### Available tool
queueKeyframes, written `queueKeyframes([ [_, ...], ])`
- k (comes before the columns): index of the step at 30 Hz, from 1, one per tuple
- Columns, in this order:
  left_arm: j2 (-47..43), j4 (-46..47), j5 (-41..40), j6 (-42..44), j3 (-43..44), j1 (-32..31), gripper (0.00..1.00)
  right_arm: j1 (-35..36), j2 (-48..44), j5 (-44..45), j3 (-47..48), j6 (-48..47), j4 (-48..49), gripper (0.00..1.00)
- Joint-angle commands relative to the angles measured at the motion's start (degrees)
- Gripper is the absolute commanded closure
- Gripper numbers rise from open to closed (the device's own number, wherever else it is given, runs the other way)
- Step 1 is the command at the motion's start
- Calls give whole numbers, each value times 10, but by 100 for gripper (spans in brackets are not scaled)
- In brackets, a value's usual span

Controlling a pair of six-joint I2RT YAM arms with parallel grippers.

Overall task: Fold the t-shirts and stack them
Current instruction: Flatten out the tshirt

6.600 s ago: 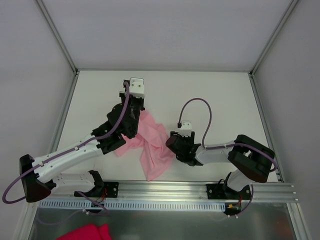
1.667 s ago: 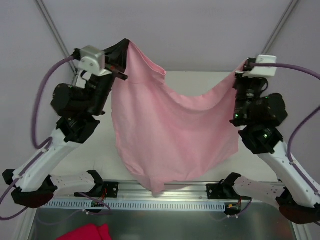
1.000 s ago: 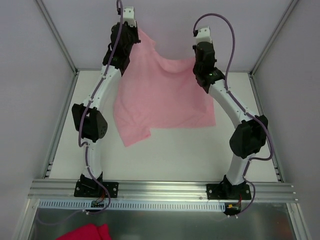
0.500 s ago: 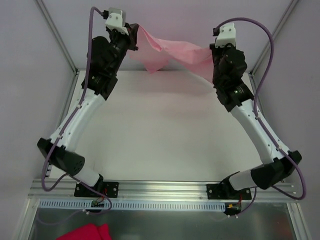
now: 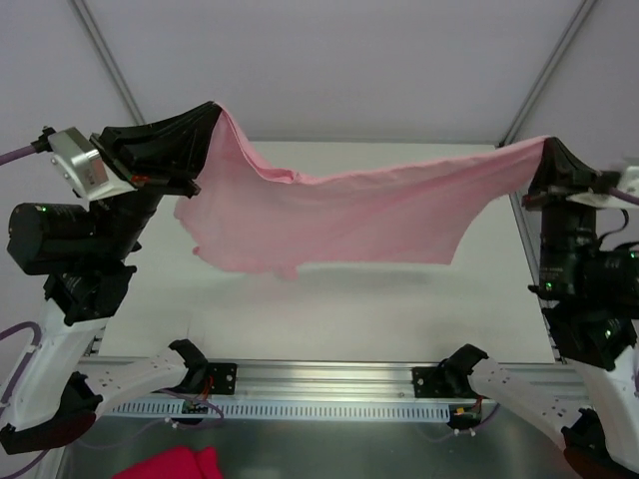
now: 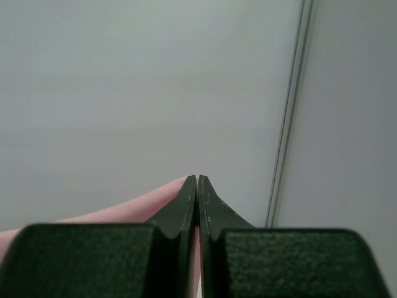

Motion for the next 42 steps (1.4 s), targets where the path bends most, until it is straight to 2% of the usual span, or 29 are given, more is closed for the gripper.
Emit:
queueKeyframes([
  [1,-4,-35,92,-20,33,-4,100,5,-71,-18,-43,28,9,99],
  [4,-19,-47,122,-19,40,-5,100,4,-99,-11,-53,39,14,99],
  [5,-25,-56,122,-15,31,-4,100,4,-99,-7,-49,53,-15,99],
  [8,-37,-50,93,5,-11,-4,100,4,-60,41,-33,87,-86,99],
  [10,-48,-18,50,20,-75,-5,100,4,-28,84,-26,103,-139,99],
  [13,-27,-13,2,46,-122,-5,100,4,22,107,-78,119,-113,99],
  [15,-2,14,-59,67,-162,-4,100,4,69,112,-99,141,-95,99],
  [17,20,46,-103,77,-183,-3,100,3,104,111,-101,153,-91,99],
  [20,72,74,-128,93,-204,3,100,3,170,124,-100,167,-88,99],
  [22,113,82,-134,82,-203,28,100,0,210,134,-103,165,-72,99],
  [24,150,82,-102,54,-192,77,100,-8,237,146,-102,165,-60,99],
  [27,198,88,-78,9,-175,117,100,-21,283,149,-98,166,-49,99],
  [33,297,83,-130,31,-113,122,100,-53,348,148,-101,169,-37,99],
  [42,388,78,-130,19,-56,150,100,-91,466,151,-83,164,15,99],
])
